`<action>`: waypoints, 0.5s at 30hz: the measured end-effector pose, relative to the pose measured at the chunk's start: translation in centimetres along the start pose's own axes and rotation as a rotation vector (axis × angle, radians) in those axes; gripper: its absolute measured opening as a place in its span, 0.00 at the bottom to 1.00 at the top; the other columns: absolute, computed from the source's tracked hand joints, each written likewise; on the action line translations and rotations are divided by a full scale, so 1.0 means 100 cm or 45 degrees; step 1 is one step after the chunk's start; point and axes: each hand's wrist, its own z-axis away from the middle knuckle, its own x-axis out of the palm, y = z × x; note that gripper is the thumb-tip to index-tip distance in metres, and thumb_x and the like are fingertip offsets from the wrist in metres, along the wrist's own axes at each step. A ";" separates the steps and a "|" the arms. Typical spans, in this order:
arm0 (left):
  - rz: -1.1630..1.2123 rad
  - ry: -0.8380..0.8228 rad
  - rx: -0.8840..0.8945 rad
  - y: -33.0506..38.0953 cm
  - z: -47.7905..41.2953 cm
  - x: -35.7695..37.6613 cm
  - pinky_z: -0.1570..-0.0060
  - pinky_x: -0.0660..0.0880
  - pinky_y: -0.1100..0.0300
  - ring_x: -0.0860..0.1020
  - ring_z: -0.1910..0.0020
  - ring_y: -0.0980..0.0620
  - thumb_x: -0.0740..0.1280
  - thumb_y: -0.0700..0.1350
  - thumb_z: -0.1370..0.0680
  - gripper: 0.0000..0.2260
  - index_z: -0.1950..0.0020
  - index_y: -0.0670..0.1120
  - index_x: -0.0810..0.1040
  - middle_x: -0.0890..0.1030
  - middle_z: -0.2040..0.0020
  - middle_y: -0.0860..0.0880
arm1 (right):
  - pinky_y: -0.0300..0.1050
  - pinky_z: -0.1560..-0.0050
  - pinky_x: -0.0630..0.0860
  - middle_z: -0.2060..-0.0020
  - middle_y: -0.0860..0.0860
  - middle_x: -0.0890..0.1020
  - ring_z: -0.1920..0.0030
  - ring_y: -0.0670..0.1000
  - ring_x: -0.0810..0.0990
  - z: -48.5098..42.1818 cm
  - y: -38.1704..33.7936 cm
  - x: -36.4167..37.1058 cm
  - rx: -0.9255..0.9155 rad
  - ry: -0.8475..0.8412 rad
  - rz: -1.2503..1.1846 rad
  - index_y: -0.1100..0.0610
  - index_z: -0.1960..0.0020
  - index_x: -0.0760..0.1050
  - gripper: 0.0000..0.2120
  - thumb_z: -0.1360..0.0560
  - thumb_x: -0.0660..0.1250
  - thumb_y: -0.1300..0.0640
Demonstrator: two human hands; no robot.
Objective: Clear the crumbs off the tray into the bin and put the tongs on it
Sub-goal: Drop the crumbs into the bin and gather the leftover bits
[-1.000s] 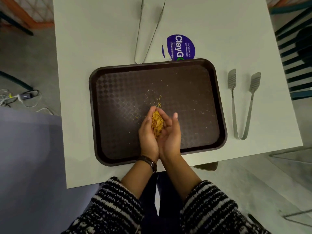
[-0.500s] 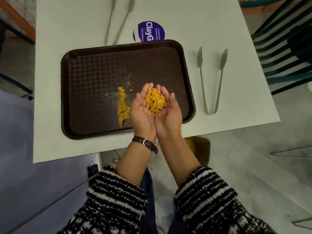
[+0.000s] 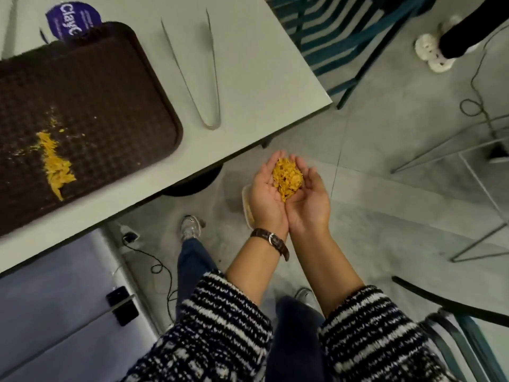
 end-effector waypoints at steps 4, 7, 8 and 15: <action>-0.096 0.136 -0.096 -0.061 -0.061 -0.051 0.32 0.67 0.47 0.74 0.38 0.43 0.52 0.44 0.20 0.19 0.35 0.36 0.71 0.77 0.40 0.41 | 0.51 0.31 0.67 0.58 0.58 0.82 0.50 0.55 0.78 -0.067 0.006 -0.079 -0.006 0.136 -0.054 0.65 0.53 0.75 0.15 0.19 0.53 0.58; -0.226 0.249 -0.162 -0.096 -0.117 -0.102 0.38 0.72 0.52 0.76 0.43 0.44 0.51 0.44 0.19 0.19 0.35 0.35 0.70 0.76 0.40 0.39 | 0.49 0.38 0.73 0.61 0.57 0.82 0.55 0.54 0.80 -0.128 0.032 -0.141 0.044 0.229 0.017 0.63 0.54 0.75 0.16 0.19 0.52 0.57; -0.308 0.291 -0.182 -0.104 -0.135 -0.120 0.45 0.76 0.56 0.78 0.49 0.47 0.51 0.44 0.19 0.18 0.38 0.36 0.72 0.78 0.44 0.40 | 0.48 0.41 0.74 0.62 0.56 0.82 0.56 0.53 0.81 -0.149 0.043 -0.160 0.071 0.262 0.050 0.63 0.54 0.75 0.17 0.18 0.51 0.56; -0.754 0.346 -0.363 -0.141 -0.238 -0.216 0.31 0.62 0.56 0.66 0.30 0.48 0.51 0.47 0.19 0.20 0.30 0.40 0.67 0.69 0.30 0.45 | 0.50 0.36 0.67 0.31 0.60 0.67 0.35 0.57 0.70 -0.250 0.089 -0.268 0.305 0.374 0.227 0.63 0.26 0.56 0.35 0.21 0.42 0.38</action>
